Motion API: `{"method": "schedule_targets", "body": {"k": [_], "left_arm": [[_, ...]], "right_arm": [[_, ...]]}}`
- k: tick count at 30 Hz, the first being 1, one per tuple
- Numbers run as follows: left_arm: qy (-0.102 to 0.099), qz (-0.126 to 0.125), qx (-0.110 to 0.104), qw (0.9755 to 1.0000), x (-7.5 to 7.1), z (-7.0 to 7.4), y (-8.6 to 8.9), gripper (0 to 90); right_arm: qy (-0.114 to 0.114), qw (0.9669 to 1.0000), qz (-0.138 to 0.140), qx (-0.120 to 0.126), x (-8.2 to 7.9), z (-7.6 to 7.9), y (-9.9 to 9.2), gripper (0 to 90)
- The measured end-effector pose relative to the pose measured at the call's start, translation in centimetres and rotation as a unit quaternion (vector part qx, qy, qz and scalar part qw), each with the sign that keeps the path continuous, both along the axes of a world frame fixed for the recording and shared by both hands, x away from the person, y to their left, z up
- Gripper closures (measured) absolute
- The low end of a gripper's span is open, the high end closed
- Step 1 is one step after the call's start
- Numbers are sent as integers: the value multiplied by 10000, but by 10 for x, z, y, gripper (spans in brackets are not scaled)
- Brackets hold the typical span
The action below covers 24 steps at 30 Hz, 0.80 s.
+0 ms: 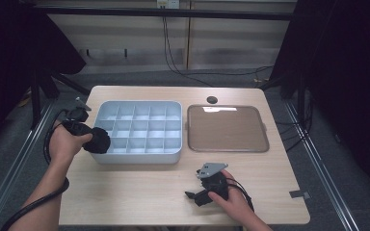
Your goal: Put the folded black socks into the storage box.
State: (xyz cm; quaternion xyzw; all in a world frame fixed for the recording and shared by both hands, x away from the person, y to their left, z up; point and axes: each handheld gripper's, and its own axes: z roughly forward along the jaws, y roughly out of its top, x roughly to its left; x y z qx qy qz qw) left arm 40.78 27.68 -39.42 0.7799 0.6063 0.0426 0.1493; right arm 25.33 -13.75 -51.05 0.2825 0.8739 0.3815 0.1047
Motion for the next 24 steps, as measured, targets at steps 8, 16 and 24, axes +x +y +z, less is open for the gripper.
{"method": "schedule_targets", "body": {"k": [8, 16, 24], "left_arm": [[17, -111, 313, 9994, 1, -6, -8, 722], [38, -113, 392, 9992, 1, -11, -10, 723], [86, -155, 517, 9985, 2, -16, -17, 723]], "right_arm": [[2, 10000, 0, 0, 0, 0, 0, 127], [1, 10000, 0, 0, 0, 0, 0, 127], [0, 10000, 0, 0, 0, 0, 0, 127]]}}
